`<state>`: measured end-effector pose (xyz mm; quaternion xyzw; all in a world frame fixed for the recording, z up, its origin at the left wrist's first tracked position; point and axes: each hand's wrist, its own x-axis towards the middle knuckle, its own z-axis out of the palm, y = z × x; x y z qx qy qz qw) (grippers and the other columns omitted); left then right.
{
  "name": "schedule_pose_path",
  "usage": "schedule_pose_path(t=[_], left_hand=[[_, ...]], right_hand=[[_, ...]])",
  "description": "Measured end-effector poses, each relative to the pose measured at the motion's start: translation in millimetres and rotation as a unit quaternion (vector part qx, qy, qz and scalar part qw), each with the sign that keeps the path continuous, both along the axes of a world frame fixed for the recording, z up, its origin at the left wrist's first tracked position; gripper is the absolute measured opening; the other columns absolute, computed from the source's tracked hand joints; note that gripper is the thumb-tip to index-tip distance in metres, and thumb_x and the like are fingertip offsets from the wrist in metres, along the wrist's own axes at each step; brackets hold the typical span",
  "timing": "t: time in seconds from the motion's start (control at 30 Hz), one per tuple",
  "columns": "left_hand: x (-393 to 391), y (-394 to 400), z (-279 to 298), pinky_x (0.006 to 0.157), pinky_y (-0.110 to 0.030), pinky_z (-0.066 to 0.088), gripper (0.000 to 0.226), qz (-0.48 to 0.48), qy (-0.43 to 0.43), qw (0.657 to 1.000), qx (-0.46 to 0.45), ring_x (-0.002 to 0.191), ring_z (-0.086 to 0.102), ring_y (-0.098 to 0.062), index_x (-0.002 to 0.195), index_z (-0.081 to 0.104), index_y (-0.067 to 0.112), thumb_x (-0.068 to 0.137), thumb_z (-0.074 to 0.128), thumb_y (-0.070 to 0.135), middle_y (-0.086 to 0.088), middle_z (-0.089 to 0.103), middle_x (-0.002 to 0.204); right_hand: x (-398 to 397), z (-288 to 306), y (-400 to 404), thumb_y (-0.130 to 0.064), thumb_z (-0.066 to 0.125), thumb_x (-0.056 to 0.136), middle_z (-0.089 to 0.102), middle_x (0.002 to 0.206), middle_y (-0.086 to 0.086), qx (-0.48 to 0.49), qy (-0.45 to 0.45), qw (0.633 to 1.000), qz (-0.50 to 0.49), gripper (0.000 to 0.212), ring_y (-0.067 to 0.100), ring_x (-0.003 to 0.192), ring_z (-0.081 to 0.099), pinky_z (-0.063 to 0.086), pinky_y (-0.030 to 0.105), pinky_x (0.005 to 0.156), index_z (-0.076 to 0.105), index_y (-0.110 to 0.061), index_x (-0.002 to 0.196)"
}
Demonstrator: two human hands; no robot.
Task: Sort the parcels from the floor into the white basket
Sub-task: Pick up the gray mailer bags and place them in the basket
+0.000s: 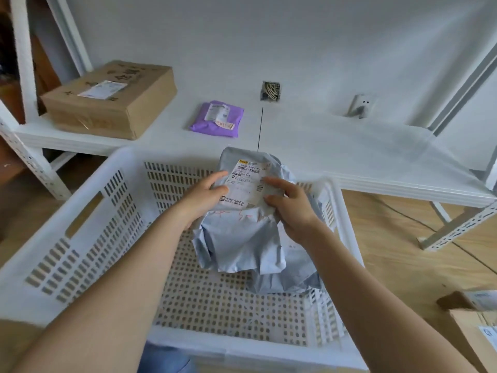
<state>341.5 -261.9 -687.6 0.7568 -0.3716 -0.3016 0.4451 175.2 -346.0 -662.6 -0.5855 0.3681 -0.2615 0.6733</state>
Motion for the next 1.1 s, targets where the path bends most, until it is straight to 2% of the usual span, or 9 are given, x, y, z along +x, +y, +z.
schedule_pose_path(t=[0.1,0.2,0.33,0.57,0.63,0.73,0.87,1.03,1.1], left_hand=[[7,-2,-15,0.096,-0.025,0.033,0.049,0.028,-0.012,0.999,0.027,0.127,0.043,-0.017,0.134,0.045,0.037,0.088,0.053,0.022,0.003,0.042,0.145],[7,0,-38,0.072,-0.022,0.04,0.052,0.057,-0.015,0.997,0.051,0.094,0.055,-0.009,0.135,0.041,0.042,0.086,0.051,0.027,0.005,0.042,0.144],[8,-3,-68,0.033,-0.002,0.031,0.057,0.035,0.008,0.996,0.075,0.059,0.035,0.006,0.138,0.035,0.043,0.088,0.053,0.021,0.003,0.03,0.152],[24,-24,-92,0.062,-0.022,0.05,0.074,0.022,0.013,0.994,0.102,0.083,0.054,-0.007,0.135,0.04,0.045,0.08,0.052,-0.002,-0.003,0.028,0.152],[27,-26,-104,0.068,-0.015,0.047,0.074,0.022,0.016,0.995,0.098,0.103,0.05,-0.008,0.135,0.042,0.043,0.079,0.056,-0.004,-0.002,0.031,0.151],[31,-26,-122,0.039,0.001,0.034,0.074,0.028,0.046,0.994,0.094,0.077,0.041,0.009,0.134,0.044,0.041,0.079,0.059,-0.007,0.0,0.031,0.151],[26,-31,-142,0.036,0.003,0.032,0.071,0.024,0.056,0.991,0.116,0.069,0.037,0.008,0.134,0.044,0.042,0.082,0.056,-0.005,0.0,0.031,0.151],[21,-39,-165,0.044,-0.005,0.035,0.069,0.011,0.072,0.991,0.115,0.104,0.041,-0.006,0.137,0.04,0.039,0.085,0.06,-0.001,0.001,0.031,0.151],[18,-40,-175,0.061,-0.004,0.037,0.066,0.013,0.075,0.99,0.117,0.119,0.043,-0.014,0.138,0.04,0.037,0.086,0.061,0.003,0.0,0.032,0.15]], right_hand=[[10,-19,-5,0.014,0.042,0.086,0.058,0.102,0.018,0.01,0.027,1.0,0.012,0.041,0.03,0.073,0.057,0.052,0.042,0.072,0.056,-0.008,0.117],[22,-38,-8,0.015,0.04,0.084,0.061,0.107,0.023,0.005,0.089,0.996,0.023,0.049,0.049,0.077,0.061,0.055,0.051,0.076,0.05,-0.004,0.128],[41,-66,-10,0.012,0.039,0.083,0.061,0.092,0.005,-0.005,0.158,0.987,0.009,0.061,0.012,0.036,0.051,0.04,0.02,0.033,0.044,-0.018,0.136],[74,-112,-10,0.003,0.031,0.086,0.043,0.136,0.008,-0.098,0.209,0.972,-0.052,0.058,0.025,0.1,0.054,0.038,0.027,0.066,0.041,-0.02,0.139],[76,-123,-13,0.003,0.032,0.085,0.04,0.138,0.007,-0.113,0.221,0.968,-0.045,0.057,0.022,0.101,0.052,0.038,0.023,0.063,0.042,-0.018,0.138],[76,-139,-14,0.004,0.034,0.085,0.035,0.142,0.004,-0.114,0.235,0.965,-0.035,0.058,0.026,0.111,0.051,0.047,0.03,0.075,0.04,-0.016,0.139],[76,-155,-12,0.007,0.036,0.084,0.033,0.145,0.003,-0.116,0.283,0.951,-0.038,0.06,0.025,0.127,0.042,0.038,0.031,0.104,0.039,-0.014,0.14],[74,-163,-20,0.007,0.038,0.081,0.034,0.141,0.007,-0.163,0.351,0.922,0.02,0.058,0.025,0.125,0.043,0.035,0.026,0.101,0.04,-0.008,0.137],[74,-166,-24,0.006,0.04,0.081,0.035,0.137,0.01,-0.194,0.393,0.896,0.072,0.052,0.027,0.12,0.045,0.035,0.024,0.095,0.042,-0.004,0.133]])
